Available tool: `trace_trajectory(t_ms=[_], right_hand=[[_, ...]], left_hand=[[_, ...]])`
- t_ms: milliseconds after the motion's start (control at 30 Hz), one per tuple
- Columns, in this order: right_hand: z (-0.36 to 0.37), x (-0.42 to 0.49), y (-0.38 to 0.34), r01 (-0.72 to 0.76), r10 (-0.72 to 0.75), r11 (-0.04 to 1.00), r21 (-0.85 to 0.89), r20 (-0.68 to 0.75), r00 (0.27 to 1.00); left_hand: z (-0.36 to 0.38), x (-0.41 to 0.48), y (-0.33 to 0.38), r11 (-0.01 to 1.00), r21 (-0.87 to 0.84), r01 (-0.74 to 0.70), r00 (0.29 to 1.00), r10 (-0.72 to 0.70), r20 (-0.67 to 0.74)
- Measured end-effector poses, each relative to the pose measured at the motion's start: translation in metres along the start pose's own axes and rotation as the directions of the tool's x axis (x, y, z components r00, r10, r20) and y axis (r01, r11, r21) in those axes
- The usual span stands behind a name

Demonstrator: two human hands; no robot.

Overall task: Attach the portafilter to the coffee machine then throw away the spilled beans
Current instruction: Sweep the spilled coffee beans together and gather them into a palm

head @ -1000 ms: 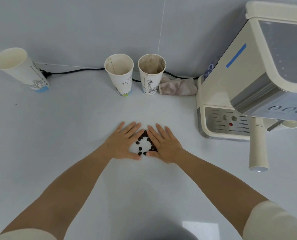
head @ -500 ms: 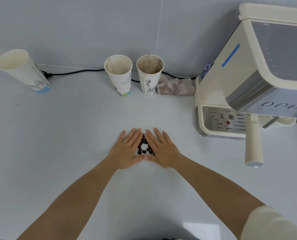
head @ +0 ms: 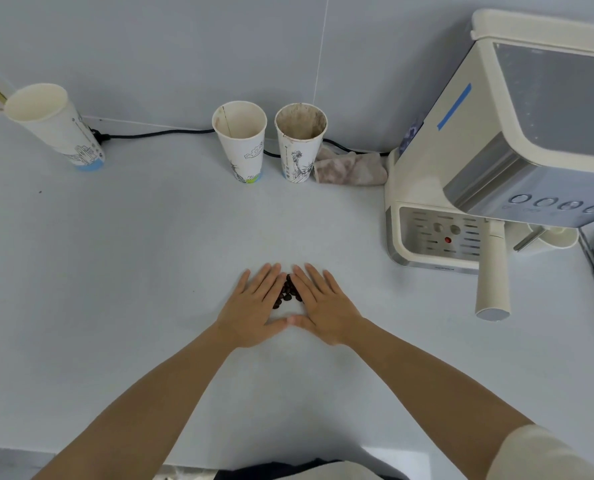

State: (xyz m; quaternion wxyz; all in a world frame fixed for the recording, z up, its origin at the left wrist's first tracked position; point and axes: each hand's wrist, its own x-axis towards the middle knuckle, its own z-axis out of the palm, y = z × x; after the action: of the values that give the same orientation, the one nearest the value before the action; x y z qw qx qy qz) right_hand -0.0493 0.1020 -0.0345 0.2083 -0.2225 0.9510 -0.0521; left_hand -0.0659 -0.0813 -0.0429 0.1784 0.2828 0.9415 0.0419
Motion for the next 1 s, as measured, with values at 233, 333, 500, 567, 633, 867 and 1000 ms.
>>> trace_trajectory(t_ms=[233, 333, 500, 567, 633, 867, 1000], right_hand=[[-0.006, -0.004, 0.001, -0.016, 0.020, 0.998, 0.060, -0.075, 0.997], [-0.009, 0.001, -0.005, 0.008, 0.001, 0.997, 0.079, -0.109, 0.994], [-0.011, 0.014, -0.021, 0.037, -0.032, 0.999, 0.017, -0.228, 0.973], [-0.012, 0.021, -0.025, 0.020, -0.027, 0.999, -0.032, -0.244, 0.969], [-0.012, 0.027, -0.029, -0.022, 0.006, 0.998, -0.062, -0.247, 0.969], [-0.013, 0.030, -0.027, -0.104, -0.008, 0.971, -0.217, -0.458, 0.889], [-0.012, 0.035, -0.024, -0.050, -0.022, 0.990, -0.132, -0.492, 0.870]], left_hand=[[-0.020, -0.014, 0.013, 0.609, -0.746, 0.269, 0.940, -0.335, 0.066], [-0.031, -0.026, 0.019, 0.176, -0.936, 0.303, 0.860, -0.474, 0.189], [-0.035, -0.040, 0.021, -0.316, -0.925, 0.212, 0.787, -0.506, 0.353], [-0.033, -0.046, 0.019, -0.514, -0.843, 0.160, 0.770, -0.469, 0.433], [-0.029, -0.050, 0.016, -0.641, -0.757, 0.127, 0.759, -0.429, 0.490], [-0.022, -0.052, 0.015, -0.785, -0.611, 0.102, 0.759, -0.336, 0.558], [-0.020, -0.047, 0.014, -0.801, -0.590, 0.100, 0.762, -0.320, 0.563]])
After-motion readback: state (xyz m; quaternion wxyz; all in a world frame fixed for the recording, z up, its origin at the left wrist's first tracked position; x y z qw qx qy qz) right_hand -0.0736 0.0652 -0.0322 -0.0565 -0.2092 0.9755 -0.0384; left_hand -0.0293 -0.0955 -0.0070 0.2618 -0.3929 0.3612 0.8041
